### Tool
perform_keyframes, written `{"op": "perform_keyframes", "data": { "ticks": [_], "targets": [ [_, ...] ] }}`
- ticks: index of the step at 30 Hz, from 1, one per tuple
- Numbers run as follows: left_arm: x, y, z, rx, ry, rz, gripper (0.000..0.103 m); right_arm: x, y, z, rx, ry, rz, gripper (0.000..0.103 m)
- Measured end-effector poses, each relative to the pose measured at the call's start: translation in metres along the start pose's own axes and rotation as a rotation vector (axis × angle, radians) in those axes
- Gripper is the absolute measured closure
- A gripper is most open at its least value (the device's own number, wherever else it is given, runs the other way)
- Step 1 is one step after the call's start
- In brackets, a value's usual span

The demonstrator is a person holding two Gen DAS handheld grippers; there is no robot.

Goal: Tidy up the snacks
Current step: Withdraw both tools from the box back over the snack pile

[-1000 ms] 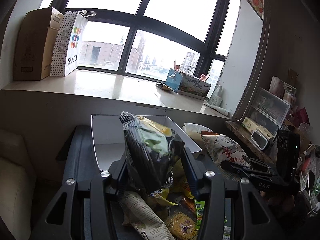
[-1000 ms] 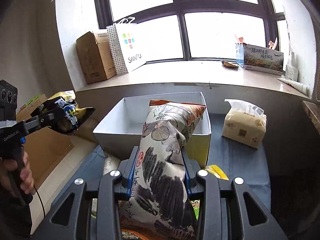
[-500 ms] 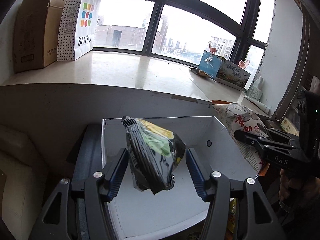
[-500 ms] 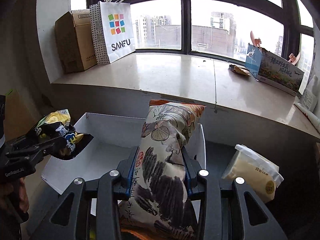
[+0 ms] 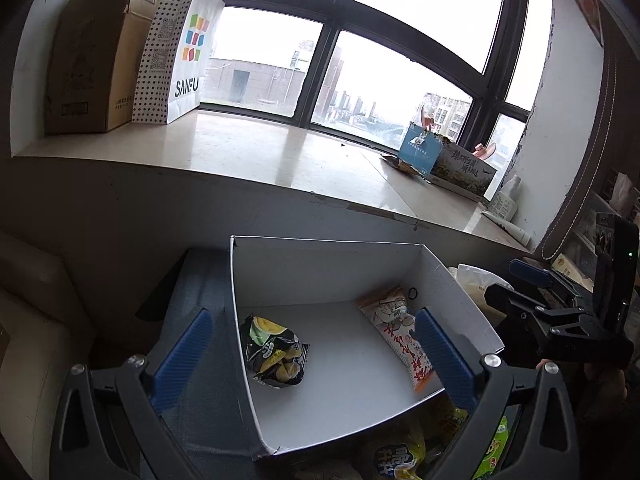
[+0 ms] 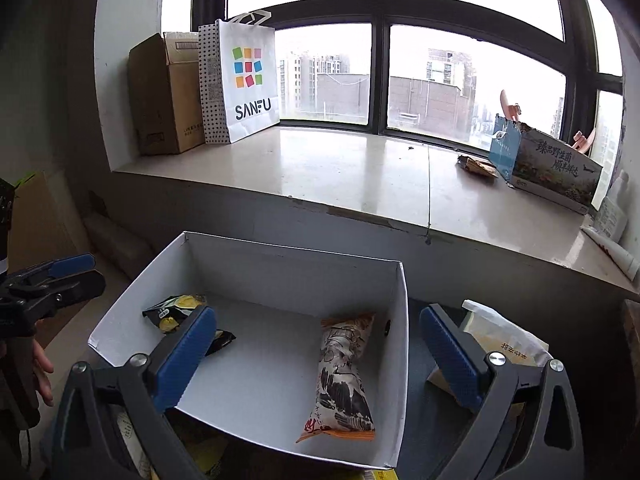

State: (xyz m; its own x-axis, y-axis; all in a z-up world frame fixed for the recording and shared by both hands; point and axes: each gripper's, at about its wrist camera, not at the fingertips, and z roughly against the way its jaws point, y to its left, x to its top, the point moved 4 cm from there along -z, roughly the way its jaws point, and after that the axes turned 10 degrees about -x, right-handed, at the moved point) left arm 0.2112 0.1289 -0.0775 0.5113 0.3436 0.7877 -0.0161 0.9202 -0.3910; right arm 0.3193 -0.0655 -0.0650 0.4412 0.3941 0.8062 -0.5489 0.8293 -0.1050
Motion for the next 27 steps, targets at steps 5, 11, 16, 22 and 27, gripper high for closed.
{"op": "perform_keyframes", "data": {
  "ticks": [5, 11, 16, 22, 27],
  "targets": [
    [-0.013, -0.028, 0.031, -0.029, -0.027, -0.086, 0.0, -0.014, 0.016, 0.053, 0.113, -0.057, 0.016, 0.0],
    [-0.034, -0.062, 0.077, -0.093, -0.007, -0.09, 0.0, -0.038, 0.015, 0.117, 0.141, -0.09, -0.029, 0.0],
    [-0.064, -0.078, 0.116, -0.127, 0.002, -0.087, 0.0, -0.061, -0.004, 0.178, 0.111, -0.147, -0.118, 0.0],
    [-0.099, -0.072, 0.131, -0.106, 0.045, -0.01, 0.0, -0.108, -0.02, 0.225, 0.081, -0.194, -0.219, 0.0],
    [-0.114, -0.07, 0.114, -0.126, 0.115, 0.011, 0.0, -0.134, -0.024, 0.239, 0.061, -0.172, -0.246, 0.0]
  ]
}}
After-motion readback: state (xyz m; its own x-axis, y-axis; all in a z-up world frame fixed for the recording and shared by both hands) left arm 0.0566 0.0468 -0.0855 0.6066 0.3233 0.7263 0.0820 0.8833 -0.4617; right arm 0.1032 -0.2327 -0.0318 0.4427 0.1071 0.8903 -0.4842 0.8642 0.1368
